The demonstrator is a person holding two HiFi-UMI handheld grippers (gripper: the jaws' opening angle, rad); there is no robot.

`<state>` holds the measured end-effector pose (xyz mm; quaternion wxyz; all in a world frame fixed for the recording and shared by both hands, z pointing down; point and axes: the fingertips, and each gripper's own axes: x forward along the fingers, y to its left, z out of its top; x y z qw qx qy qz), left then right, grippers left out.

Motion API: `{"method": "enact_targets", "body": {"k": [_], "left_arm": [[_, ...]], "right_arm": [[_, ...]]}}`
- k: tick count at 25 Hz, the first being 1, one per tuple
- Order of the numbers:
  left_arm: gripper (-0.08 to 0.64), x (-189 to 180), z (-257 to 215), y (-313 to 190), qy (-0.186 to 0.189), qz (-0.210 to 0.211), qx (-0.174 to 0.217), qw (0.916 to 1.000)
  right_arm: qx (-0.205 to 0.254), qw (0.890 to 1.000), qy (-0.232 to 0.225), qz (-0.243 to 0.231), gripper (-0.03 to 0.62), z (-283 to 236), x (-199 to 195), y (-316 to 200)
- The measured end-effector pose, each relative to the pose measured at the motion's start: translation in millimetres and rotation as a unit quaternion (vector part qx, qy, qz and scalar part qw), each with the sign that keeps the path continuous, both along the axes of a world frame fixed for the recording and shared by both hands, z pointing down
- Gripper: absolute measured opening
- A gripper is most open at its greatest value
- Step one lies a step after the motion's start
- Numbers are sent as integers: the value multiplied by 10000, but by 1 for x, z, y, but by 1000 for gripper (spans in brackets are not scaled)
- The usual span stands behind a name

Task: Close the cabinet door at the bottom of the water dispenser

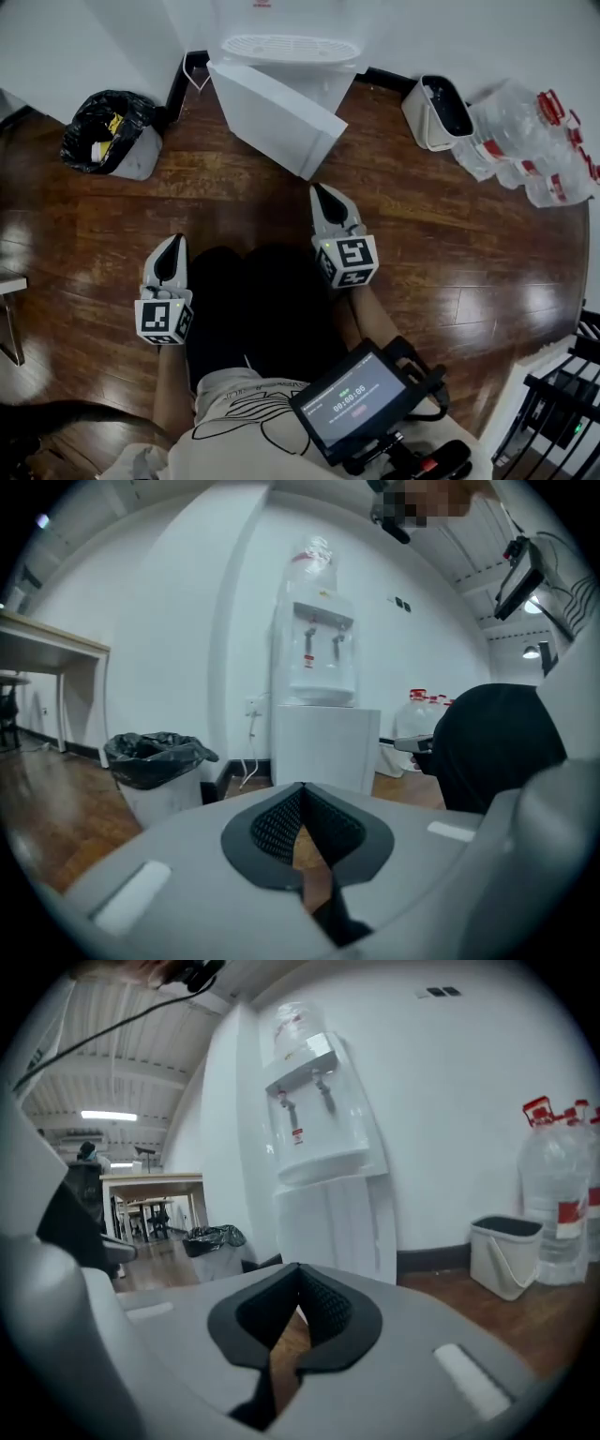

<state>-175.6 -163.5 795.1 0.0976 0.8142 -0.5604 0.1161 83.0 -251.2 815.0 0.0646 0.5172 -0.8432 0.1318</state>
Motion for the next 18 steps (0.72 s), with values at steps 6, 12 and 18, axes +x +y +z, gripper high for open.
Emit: {"method": "enact_targets", "body": {"k": [6,12,18], "left_arm": [[14,-24,-5,17,151,-435,105,9989],[15,-16,-13,21,77,-298,298,9991],[15,-33,-19,23,84,-534,358,9979]], "right_arm": [[-349,9964,-425,649,3,-5,-2,-52],[-479,9932,-269,1028,3,-3,20,-97],[-438,9883,191,1446,3,-6,66,-177]]}}
